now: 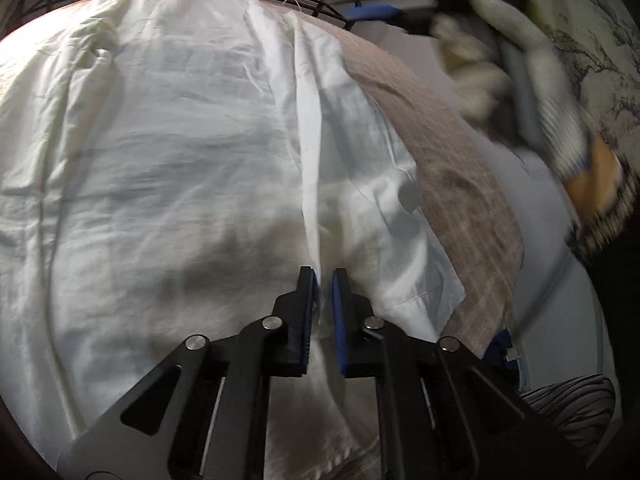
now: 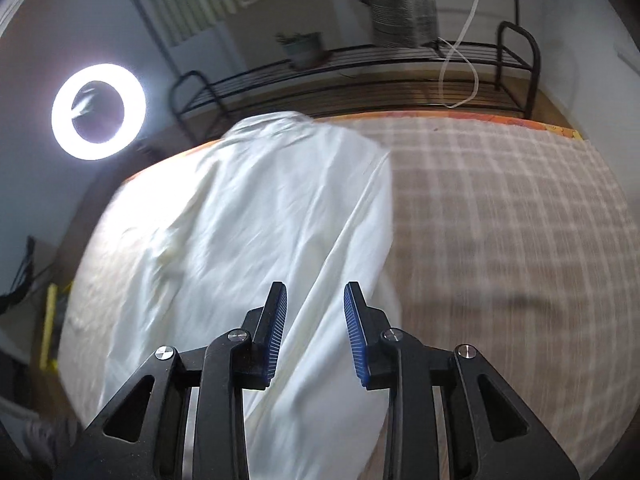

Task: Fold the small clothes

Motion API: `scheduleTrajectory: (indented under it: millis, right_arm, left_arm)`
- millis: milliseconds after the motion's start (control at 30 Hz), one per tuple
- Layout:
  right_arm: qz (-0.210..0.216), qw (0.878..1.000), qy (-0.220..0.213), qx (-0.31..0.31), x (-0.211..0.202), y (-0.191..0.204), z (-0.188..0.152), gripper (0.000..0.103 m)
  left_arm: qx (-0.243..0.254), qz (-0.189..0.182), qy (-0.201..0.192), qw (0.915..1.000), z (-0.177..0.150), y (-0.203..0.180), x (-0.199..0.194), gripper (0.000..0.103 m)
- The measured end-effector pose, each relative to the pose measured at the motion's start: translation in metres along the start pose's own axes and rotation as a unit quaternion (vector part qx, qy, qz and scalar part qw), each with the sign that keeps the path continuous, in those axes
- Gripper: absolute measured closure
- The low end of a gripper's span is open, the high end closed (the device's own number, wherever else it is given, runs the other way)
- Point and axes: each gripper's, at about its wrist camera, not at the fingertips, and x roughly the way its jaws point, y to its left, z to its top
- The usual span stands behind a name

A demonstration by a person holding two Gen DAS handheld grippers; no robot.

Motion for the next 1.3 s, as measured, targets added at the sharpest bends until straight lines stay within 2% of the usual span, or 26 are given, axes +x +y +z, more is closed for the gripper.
scheduleTrajectory:
  millis: [100,200,300,367,400,533,667,800,900,1067,1100,1200,1300]
  right_arm:
    - [-0.017,1.0,0.01,0.023,0.028,-0.007,0.023,0.075]
    - [-0.045,0.998,0.029,0.013,0.056,-0.005,0.041,0.075]
    - [-0.091,0.994,0.067,-0.008,0.084,-0.006,0.048,0.075]
    - [-0.111,0.99,0.082,-0.015,0.095,-0.01,0.049,0.088]
    - [-0.113,0.99,0.084,-0.014,0.097,-0.012,0.048,0.1]
    - [-0.116,0.992,0.056,-0.017,0.085,-0.019,0.055,0.103]
    - [-0.098,0.995,0.015,-0.012,0.063,-0.017,0.075,0.103]
    - [-0.079,0.996,0.004,-0.045,0.063,0.011,0.088,0.103]
    - [-0.092,0.992,0.02,-0.086,0.091,0.034,0.086,0.103]
    - [-0.089,0.99,0.056,-0.092,0.138,0.041,0.073,0.103]
    - [-0.088,0.991,0.042,-0.095,0.136,0.041,0.073,0.103]
    - [-0.082,0.993,0.052,-0.073,0.123,0.035,0.077,0.102]
    - [-0.07,0.995,0.021,-0.066,0.082,0.035,0.075,0.098]
  left_arm:
    - [0.0,-0.019,-0.003,0.9998,0.003,-0.004,0.001,0.101]
    - [-0.003,-0.033,-0.008,0.9994,0.007,-0.007,0.003,0.102]
    - [-0.012,-0.05,-0.014,0.9986,0.011,-0.009,0.005,0.103]
    - [-0.009,-0.056,-0.02,0.9982,0.015,-0.012,0.006,0.103]
    - [-0.007,-0.058,-0.023,0.998,0.015,-0.012,0.004,0.103]
    - [-0.011,-0.075,-0.036,0.9965,0.019,-0.015,-0.001,0.103]
    - [-0.039,-0.091,-0.052,0.9937,0.019,-0.002,-0.008,0.103]
    - [-0.048,-0.081,-0.054,0.9941,0.017,0.009,-0.009,0.103]
    - [-0.064,-0.07,-0.042,0.9946,0.011,0.019,-0.003,0.103]
    - [-0.078,-0.055,-0.033,0.9949,0.006,0.019,0.002,0.103]
    - [-0.078,-0.052,-0.029,0.9952,0.007,0.02,0.002,0.103]
    - [-0.081,-0.038,-0.021,0.9958,0.004,0.023,0.002,0.103]
    - [-0.065,-0.01,-0.014,0.9977,0.005,0.015,0.001,0.103]
